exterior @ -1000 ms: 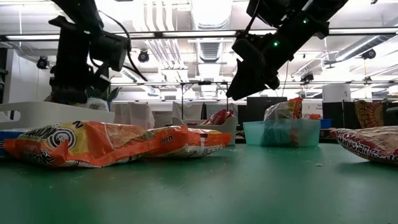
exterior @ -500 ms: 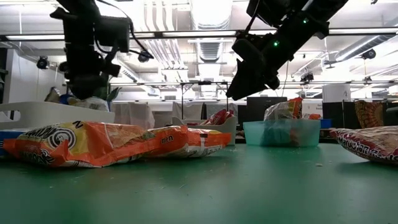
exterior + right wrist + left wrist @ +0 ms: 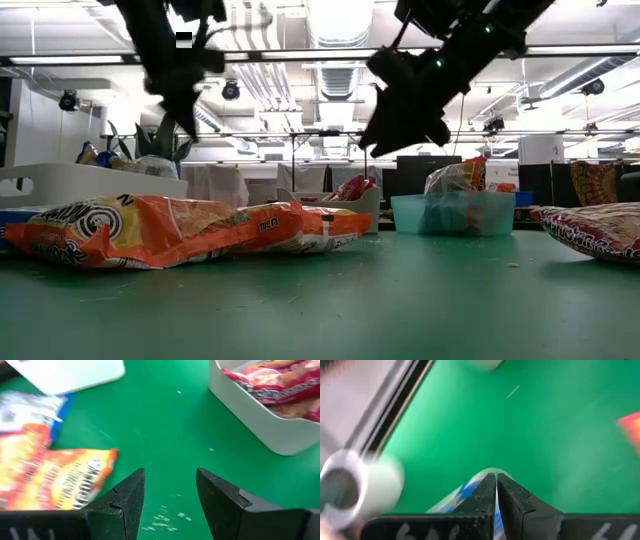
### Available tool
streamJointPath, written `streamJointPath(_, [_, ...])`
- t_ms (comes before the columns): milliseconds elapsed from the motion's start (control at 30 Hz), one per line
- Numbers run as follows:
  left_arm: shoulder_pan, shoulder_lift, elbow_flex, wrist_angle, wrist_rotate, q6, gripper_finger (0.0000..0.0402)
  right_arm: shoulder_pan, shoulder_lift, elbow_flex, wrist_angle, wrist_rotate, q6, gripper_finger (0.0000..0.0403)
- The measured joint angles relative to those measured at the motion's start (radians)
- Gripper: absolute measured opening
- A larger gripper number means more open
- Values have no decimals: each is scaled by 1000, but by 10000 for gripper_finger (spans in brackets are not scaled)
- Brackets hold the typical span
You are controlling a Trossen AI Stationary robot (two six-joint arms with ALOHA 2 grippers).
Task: Sort Maruchan noodles
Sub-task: Put the orange noodle pack into the green bin
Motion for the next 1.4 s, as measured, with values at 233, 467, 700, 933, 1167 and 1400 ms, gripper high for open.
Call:
streamJointPath(233, [-152,-10,-87,380,243,296,1,0,0,69,1,-180,135,166])
streamJointPath(467, [-241,12,-246,740,346,362,1,15,2,73,-31,-318,358,166])
streamJointPath(700, [-243,36,-333,831,377,318,1,82,12,67,-84,-299,534,166])
streamJointPath(933, [-245,135,-386,990,530,268,1,128,85,66,-72,-254,589,168])
streamJointPath(1167, [-245,252,-360,1004,616,242,1,151,176,65,-44,-289,636,214])
streamJointPath(1400, [-243,381,-317,1004,734,225,1,155,259,65,69,-278,652,277])
